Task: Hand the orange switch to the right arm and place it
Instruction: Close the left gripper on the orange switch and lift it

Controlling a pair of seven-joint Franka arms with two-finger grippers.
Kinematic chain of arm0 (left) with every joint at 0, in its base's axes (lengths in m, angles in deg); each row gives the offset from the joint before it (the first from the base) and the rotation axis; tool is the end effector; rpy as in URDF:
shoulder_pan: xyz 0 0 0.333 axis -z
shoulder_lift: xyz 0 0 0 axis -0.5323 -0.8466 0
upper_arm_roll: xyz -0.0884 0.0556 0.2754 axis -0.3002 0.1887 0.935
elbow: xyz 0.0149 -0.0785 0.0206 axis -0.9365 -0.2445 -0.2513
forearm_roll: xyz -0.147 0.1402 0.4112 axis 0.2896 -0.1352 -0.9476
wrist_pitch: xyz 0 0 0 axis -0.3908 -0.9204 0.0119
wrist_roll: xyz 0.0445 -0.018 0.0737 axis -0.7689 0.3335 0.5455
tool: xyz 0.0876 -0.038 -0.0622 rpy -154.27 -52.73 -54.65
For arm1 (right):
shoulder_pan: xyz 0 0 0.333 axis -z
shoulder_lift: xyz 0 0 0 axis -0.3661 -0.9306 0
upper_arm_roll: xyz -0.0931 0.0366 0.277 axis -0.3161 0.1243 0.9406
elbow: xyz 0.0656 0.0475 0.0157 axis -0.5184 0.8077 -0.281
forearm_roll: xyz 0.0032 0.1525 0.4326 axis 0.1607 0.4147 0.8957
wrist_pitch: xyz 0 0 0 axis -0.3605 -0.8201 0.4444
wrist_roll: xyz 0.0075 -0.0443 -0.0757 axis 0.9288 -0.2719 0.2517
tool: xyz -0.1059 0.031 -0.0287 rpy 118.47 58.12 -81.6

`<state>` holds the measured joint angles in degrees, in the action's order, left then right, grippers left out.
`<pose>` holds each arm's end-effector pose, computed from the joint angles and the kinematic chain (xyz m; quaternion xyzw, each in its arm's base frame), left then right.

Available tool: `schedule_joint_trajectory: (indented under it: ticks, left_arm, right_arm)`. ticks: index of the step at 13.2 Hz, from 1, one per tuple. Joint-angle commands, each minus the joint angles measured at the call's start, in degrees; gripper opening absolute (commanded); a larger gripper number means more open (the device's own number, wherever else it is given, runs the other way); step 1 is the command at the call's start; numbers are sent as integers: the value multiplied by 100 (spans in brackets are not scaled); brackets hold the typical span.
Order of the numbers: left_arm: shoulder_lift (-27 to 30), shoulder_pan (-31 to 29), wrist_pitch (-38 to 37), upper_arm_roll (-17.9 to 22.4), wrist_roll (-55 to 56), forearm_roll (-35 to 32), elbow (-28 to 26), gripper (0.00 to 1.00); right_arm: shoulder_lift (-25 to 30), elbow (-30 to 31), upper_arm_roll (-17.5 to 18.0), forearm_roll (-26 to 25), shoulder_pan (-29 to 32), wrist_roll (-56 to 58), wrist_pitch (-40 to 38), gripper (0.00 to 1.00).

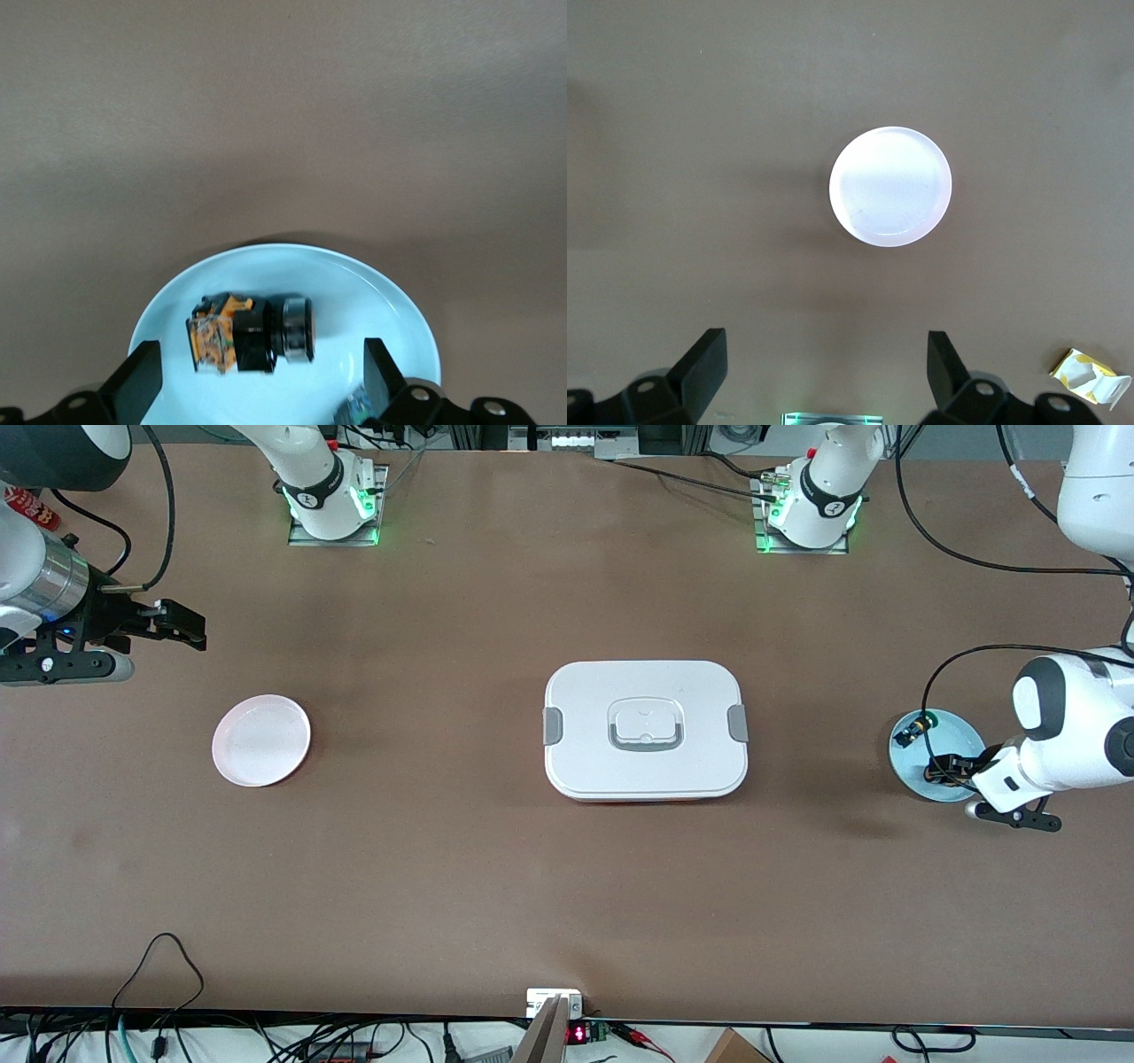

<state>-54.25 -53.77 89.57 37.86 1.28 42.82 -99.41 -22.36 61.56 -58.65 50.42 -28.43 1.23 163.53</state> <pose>0.6526 0.1747 0.1428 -0.9932 0.0871 0.0752 0.0168 0.6233 0.0398 0.5289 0.9967 0.0360 -0.0677 0.0269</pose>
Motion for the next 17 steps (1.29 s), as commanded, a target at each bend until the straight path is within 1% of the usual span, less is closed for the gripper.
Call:
schedule_joint_trajectory:
  ticks: [1, 4, 6, 14, 16, 17]
  left_arm:
    - [18, -176, 149, -73, -160, -123, -75, 100]
    - [-114, -291, 535, -73, -169, -132, -214, 100]
    - [-71, -300, 563, -117, -169, -106, -390, 100]
    - [-184, -352, 642, -126, -169, -70, -382, 100]
    - [-220, -405, 720, -117, -160, -62, -382, 96]
    - [-237, -414, 721, -117, -169, -62, -382, 90]
  right_arm:
    - [13, -74, -7, 22, 2, 27, -109, 100]
    - [22, -74, 2, 22, -25, 18, -118, 100]
    - [22, -74, 2, 22, -25, 18, -118, 100]
    - [22, -74, 2, 31, -16, 18, -118, 100]
    - [22, -74, 2, 31, -25, 18, -118, 100]
    - [22, -74, 11, 31, -34, 1, -118, 100]
